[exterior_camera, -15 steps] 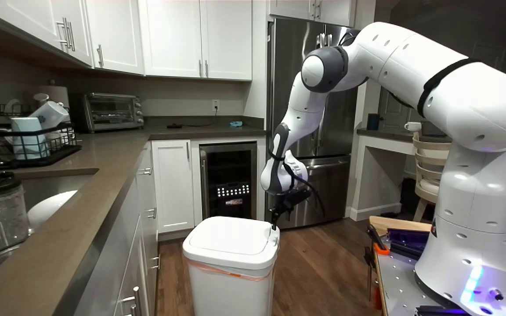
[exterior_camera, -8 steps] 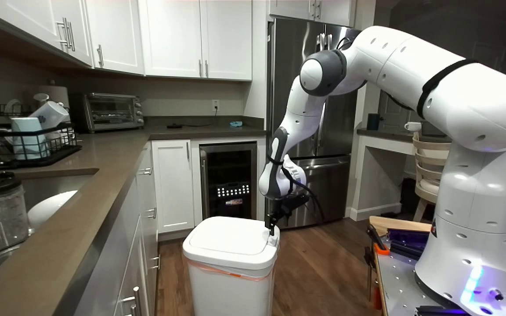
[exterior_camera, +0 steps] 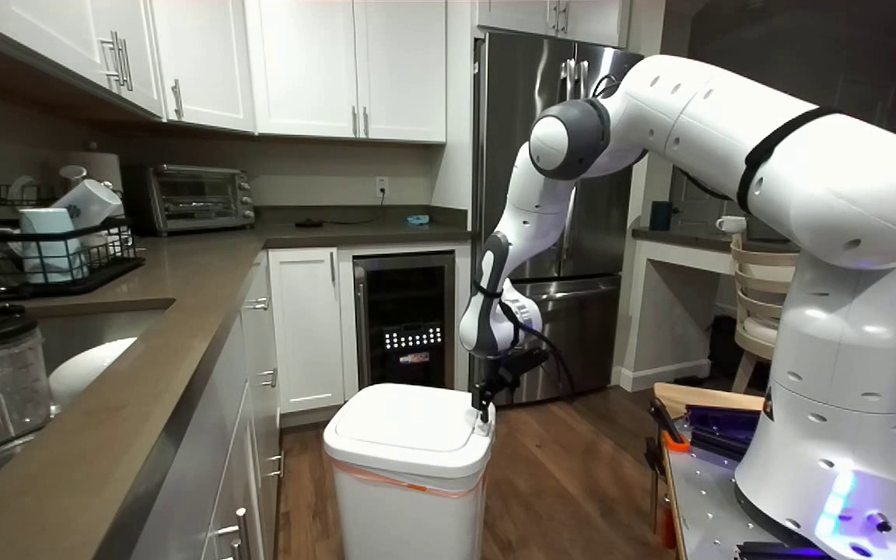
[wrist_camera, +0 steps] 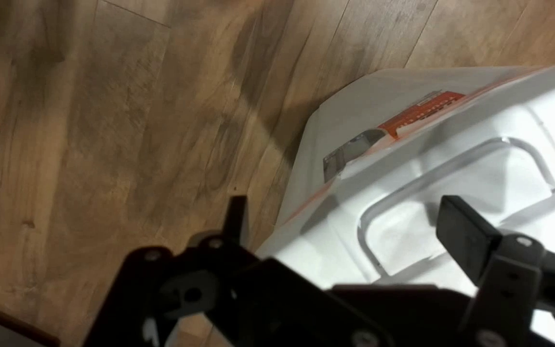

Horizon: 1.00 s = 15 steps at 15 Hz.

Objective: Open the trash bin

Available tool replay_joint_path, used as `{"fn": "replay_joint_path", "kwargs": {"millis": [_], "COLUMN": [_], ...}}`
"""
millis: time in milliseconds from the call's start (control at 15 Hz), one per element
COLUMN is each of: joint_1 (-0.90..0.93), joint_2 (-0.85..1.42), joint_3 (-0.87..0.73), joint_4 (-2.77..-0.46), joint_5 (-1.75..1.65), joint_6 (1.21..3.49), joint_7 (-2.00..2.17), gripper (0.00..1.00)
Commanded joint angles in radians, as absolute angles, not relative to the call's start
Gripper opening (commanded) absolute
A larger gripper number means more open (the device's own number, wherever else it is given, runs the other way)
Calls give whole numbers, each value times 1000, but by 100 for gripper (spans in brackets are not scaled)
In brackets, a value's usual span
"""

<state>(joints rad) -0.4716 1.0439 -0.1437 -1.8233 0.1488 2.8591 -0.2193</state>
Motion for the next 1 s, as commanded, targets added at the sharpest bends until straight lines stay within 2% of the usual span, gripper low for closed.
{"fn": "replay_joint_path", "kwargs": {"millis": [0, 133, 533, 933], "joint_1": [-502, -504, -471, -502], "joint_2": [1132, 1156, 925, 838], "joint_3": [-116, -117, -184, -170], "joint_4": [-1724, -1695, -1961, -2032], "joint_5": [129, 127, 126, 119], "joint_6": [2855, 2836, 2899, 2894], "joint_7": [-195, -194, -176, -209], "gripper": [100, 100, 100, 100]}}
